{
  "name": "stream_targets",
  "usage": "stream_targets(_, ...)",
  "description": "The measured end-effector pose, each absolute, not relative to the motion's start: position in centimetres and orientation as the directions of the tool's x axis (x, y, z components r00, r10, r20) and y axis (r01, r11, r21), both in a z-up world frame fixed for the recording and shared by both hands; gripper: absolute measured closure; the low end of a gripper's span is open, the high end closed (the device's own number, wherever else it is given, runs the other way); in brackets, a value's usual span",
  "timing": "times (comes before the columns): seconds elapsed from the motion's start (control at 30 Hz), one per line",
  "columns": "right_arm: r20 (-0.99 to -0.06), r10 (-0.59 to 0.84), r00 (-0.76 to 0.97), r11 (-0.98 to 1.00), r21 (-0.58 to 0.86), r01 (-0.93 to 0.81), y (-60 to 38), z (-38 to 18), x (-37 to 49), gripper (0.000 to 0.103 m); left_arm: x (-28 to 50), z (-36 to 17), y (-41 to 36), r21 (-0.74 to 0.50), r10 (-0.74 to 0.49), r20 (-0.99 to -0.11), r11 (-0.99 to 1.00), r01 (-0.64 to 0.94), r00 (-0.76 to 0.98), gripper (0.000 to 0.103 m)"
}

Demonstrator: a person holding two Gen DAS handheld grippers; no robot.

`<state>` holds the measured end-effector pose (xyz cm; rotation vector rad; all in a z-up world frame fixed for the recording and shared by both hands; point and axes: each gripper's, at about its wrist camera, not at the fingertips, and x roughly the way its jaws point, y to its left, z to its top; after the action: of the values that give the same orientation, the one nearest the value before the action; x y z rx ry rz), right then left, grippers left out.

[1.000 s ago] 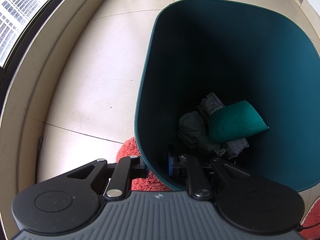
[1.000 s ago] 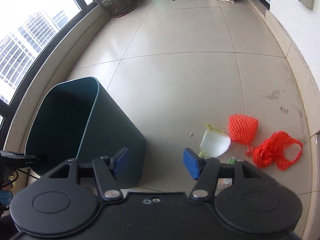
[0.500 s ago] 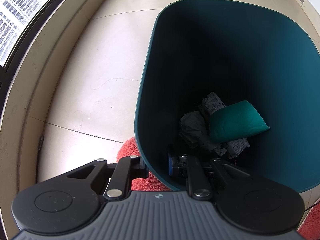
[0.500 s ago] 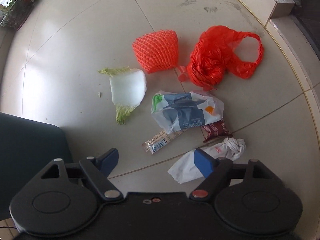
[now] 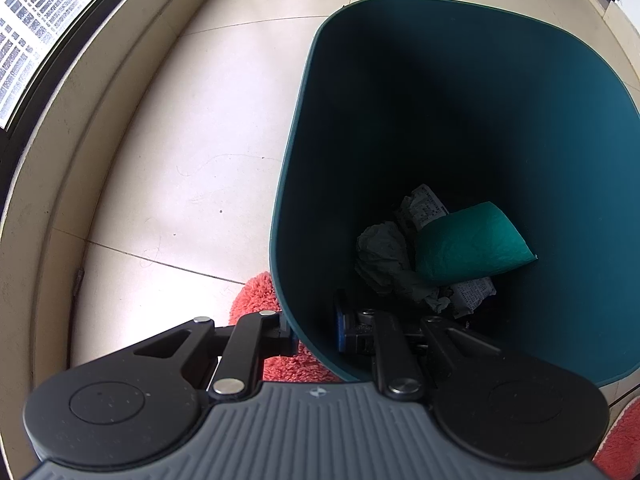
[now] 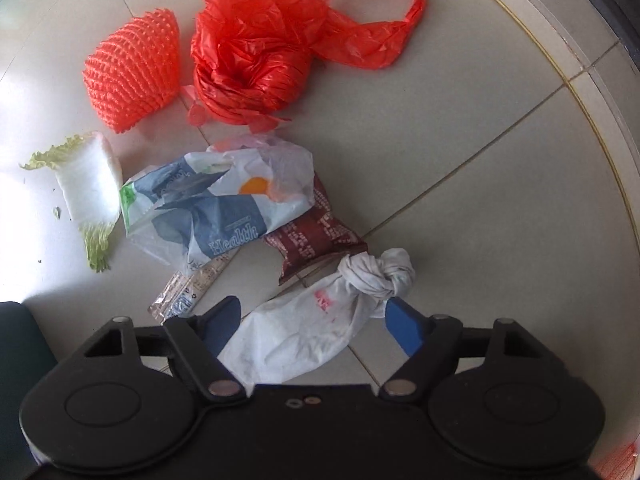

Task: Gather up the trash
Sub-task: 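Lower right tool to the white knotted plastic bag and grasp it, then carry the white knotted bag into the teal bin and open right tool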

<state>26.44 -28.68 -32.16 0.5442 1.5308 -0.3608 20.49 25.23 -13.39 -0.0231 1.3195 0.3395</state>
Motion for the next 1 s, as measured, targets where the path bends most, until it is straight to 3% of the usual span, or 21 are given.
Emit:
stream_targets(0.2,-0.996,0.093,0.008,0.84,0.083,0.537,-28.8,-32.5,26.2,0.053,20.5,-13.4,25.2,0.175,0.231,-0.951,0.951,-0.256,0.207,0.088)
stream_targets(0.37,-0.998,0.07,-0.011,0.86,0.054,0.508,-28.1,-32.3,25.8,0.087,20.5,-13.4,25.2,0.174,0.23,-0.95,0.951,-0.255,0.209,0.088)
stream_targets(0.47,-0.998,0.056,-0.013,0.874,0.043,0.484,-27.9,-32.3,25.5,0.098,20.5,-13.4,25.1,0.176,0.231,-0.95,0.951,-0.254,0.21,0.088)
stream_targets(0.73,-0.998,0.055,0.008,0.913,0.053,0.405,-25.5,-29.5,25.7,0.1,20.7,-13.6,25.2,0.17,0.225,-0.954,0.95,-0.261,0.199,0.087)
stream_targets(1.0,-0.992,0.104,0.077,0.975,0.116,0.187,-20.3,-24.3,26.6,0.1,20.7,-13.6,25.4,0.165,0.221,-0.955,0.951,-0.26,0.2,0.087)
